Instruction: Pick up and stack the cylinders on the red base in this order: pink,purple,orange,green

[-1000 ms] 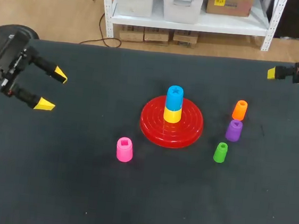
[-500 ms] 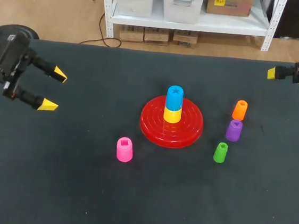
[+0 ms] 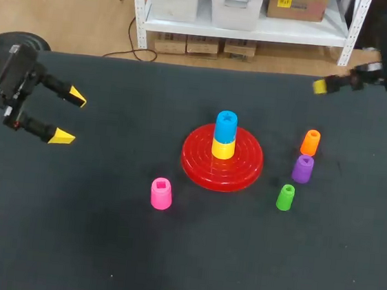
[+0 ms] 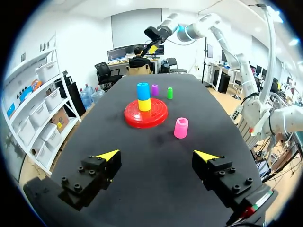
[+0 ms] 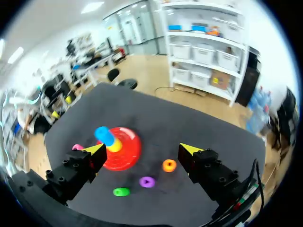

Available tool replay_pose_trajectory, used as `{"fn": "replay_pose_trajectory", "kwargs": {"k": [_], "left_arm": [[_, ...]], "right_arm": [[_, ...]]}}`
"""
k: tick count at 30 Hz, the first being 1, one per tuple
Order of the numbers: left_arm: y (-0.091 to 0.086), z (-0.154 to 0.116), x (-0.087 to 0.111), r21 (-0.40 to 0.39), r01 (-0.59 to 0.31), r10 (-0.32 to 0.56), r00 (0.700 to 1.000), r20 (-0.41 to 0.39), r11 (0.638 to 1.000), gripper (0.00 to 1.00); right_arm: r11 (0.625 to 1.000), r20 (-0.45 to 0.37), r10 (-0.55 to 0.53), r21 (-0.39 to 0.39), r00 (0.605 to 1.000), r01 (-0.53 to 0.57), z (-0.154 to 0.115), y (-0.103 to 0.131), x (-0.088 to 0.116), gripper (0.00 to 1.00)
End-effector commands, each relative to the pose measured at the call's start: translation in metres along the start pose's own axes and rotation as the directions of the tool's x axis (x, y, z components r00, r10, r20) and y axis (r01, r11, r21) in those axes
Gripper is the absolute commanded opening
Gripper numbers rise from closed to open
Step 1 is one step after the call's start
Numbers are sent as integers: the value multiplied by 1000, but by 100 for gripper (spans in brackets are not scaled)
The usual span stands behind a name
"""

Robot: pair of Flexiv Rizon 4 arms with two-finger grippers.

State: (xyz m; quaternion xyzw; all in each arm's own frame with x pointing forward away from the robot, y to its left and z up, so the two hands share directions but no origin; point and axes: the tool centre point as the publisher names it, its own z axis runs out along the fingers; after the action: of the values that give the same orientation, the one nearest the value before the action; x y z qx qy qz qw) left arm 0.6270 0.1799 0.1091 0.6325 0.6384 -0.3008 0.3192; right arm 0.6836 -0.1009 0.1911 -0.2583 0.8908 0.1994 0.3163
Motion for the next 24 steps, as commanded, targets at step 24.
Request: {"fn": "replay_pose_trajectory", "kwargs": {"k": [24], "left_arm": [[-1, 0, 1, -4, -3, 3, 1000, 2, 1000, 100]], "right_arm": [[866, -185, -498, -140, 847, 479, 34, 104, -14, 100]]}}
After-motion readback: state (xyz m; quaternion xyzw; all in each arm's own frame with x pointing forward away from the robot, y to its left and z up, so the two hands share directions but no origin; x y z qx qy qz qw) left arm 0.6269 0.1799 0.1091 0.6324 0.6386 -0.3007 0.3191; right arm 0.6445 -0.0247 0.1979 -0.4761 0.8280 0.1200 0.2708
